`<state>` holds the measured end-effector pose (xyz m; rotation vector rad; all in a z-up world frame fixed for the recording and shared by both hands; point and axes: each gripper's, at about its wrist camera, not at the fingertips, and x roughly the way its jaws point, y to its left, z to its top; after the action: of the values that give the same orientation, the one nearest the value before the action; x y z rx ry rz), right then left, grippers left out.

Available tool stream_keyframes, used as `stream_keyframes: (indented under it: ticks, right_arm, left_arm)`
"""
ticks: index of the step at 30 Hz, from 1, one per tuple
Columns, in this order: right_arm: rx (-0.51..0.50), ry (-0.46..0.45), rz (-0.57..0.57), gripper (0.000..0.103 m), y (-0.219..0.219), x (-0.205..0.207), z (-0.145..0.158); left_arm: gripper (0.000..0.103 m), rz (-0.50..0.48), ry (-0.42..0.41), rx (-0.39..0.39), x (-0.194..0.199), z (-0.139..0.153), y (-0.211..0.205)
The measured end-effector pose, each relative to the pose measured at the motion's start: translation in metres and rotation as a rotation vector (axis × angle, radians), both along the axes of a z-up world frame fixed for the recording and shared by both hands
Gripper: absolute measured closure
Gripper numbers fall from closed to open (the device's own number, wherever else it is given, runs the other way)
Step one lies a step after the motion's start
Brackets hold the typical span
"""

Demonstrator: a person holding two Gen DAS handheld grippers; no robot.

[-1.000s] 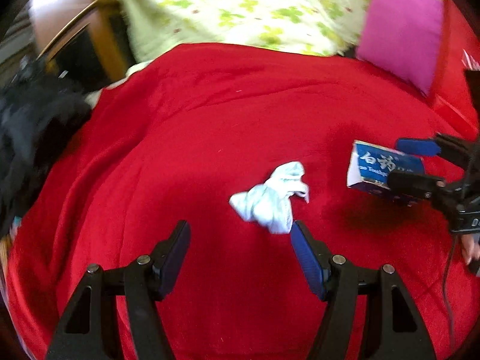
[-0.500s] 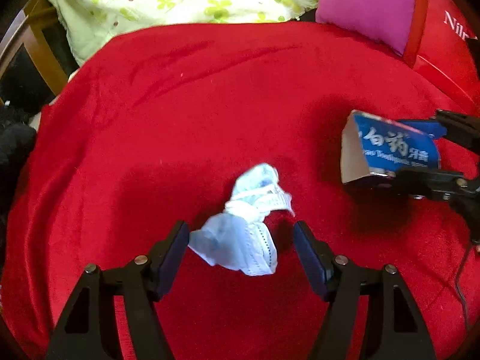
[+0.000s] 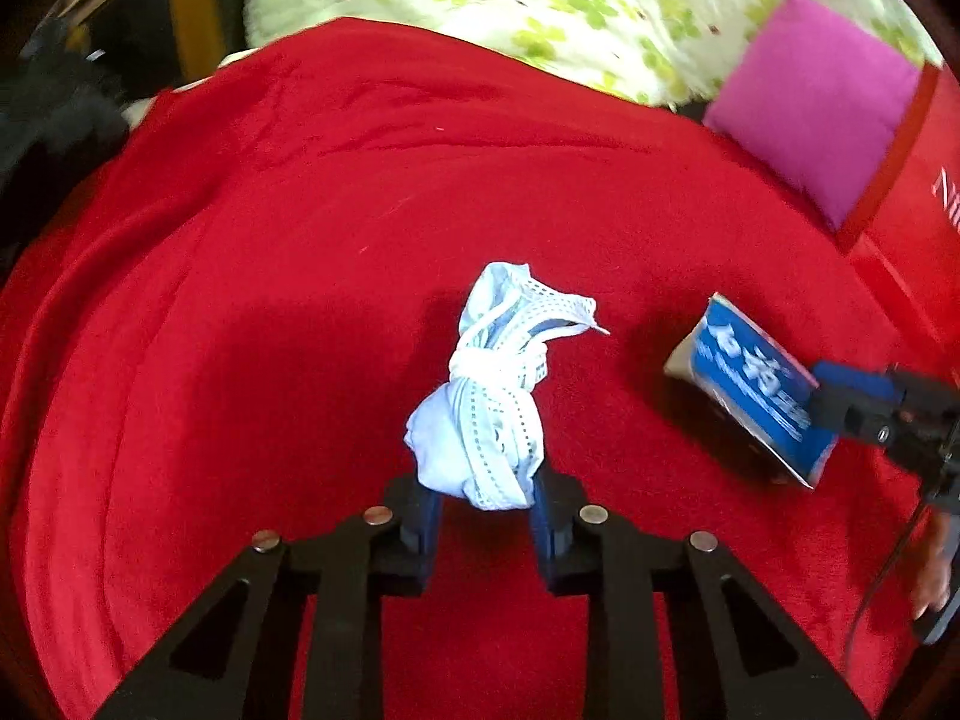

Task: Collect trash
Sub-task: 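Lift the tissue and toothpaste box and carry both toward the red basket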

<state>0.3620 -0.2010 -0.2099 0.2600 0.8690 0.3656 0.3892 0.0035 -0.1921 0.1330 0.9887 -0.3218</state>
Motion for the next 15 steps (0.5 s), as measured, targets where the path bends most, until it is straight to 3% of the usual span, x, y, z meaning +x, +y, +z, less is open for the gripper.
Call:
stream_keyframes:
  ticks: [1, 4, 5, 10, 13, 15]
  right_arm:
    - [0.017, -0.001, 0.011, 0.062, -0.001, -0.003, 0.001]
    - [0.041, -0.042, 0.019, 0.023, -0.001, -0.014, 0.007]
    - [0.026, -0.079, 0.012, 0.019, 0.002, -0.018, 0.012]
    - [-0.074, -0.112, 0.042, 0.019, 0.032, -0.012, 0.011]
    - [-0.185, -0.100, 0.006, 0.019, 0.047, -0.002, -0.001]
    - [-0.195, -0.084, -0.022, 0.019, 0.047, 0.005, -0.010]
  left_arm:
    - [0.076, 0.021, -0.009, -0.009, -0.009, 0.006, 0.001]
    - [0.076, 0.081, -0.033, -0.037, -0.042, 0.020, 0.006]
    - [0.076, 0.099, -0.036, -0.050, -0.049, 0.023, 0.007]
    - [0.076, 0.189, -0.056, -0.132, -0.083, 0.020, 0.017]
    - [0.076, 0.170, -0.013, -0.136, -0.086, 0.001, 0.010]
    - [0.076, 0.161, 0.009, -0.139, -0.081, -0.006, 0.008]
